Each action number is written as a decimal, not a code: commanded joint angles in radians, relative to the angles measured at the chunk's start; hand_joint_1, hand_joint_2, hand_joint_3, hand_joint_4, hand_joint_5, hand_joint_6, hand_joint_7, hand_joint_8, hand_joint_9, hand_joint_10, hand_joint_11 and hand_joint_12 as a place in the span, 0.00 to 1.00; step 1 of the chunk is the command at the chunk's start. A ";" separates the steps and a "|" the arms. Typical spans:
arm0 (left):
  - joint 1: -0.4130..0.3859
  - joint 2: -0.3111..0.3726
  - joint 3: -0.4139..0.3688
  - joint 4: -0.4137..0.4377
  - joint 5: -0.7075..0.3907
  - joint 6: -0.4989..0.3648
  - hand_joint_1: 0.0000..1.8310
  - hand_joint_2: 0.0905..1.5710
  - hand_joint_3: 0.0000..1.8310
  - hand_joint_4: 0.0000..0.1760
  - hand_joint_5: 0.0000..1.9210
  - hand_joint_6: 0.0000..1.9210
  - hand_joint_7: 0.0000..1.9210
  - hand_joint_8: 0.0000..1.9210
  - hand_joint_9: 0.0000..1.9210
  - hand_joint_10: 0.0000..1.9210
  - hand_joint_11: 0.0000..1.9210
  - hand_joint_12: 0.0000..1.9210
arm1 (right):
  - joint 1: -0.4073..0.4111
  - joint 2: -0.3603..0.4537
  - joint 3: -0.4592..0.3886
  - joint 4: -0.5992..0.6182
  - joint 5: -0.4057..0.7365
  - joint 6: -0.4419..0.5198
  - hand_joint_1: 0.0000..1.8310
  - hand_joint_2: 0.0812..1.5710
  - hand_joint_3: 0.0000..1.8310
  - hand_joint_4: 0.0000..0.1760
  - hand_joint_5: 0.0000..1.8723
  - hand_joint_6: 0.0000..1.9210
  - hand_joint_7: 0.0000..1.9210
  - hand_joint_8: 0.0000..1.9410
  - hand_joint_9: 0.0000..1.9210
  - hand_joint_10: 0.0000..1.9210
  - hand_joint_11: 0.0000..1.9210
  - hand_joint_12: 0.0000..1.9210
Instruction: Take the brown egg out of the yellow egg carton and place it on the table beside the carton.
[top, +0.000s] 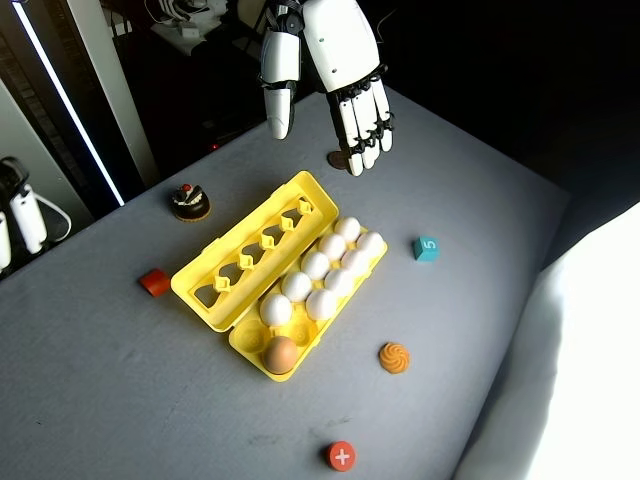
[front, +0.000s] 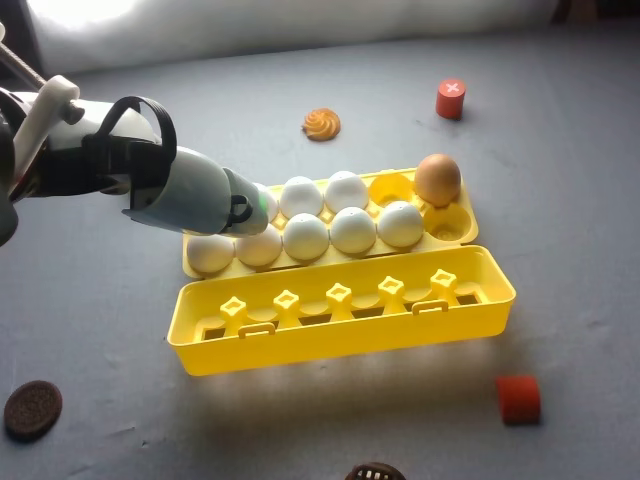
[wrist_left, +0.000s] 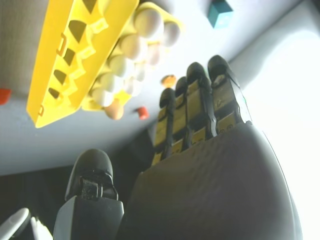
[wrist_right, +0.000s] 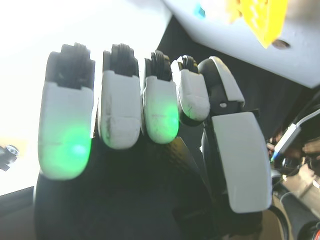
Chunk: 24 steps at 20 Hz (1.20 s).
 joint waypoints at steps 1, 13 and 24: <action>-0.009 0.004 0.000 0.068 -0.026 0.000 0.00 0.67 0.13 0.00 0.00 0.01 0.01 0.01 0.00 0.01 0.00 0.00 | 0.010 0.006 0.000 -0.006 0.122 -0.009 0.02 0.74 0.07 0.00 0.07 0.03 0.06 0.03 0.04 0.04 0.00 0.17; -0.008 0.004 -0.001 0.068 -0.026 0.000 0.00 0.75 0.01 0.00 0.00 0.00 0.00 0.00 0.00 0.00 0.00 0.00 | 0.012 0.000 -0.002 0.045 0.105 -0.083 0.16 0.59 0.00 0.07 0.04 0.00 0.00 0.00 0.00 0.00 0.00 0.01; -0.011 0.003 0.005 0.067 -0.036 0.000 0.00 0.76 0.01 0.00 0.00 0.00 0.00 0.00 0.00 0.00 0.00 0.00 | 0.090 -0.162 0.169 0.171 -0.009 -0.202 0.27 0.49 0.00 0.76 0.42 0.02 0.02 0.00 0.00 0.00 0.00 0.00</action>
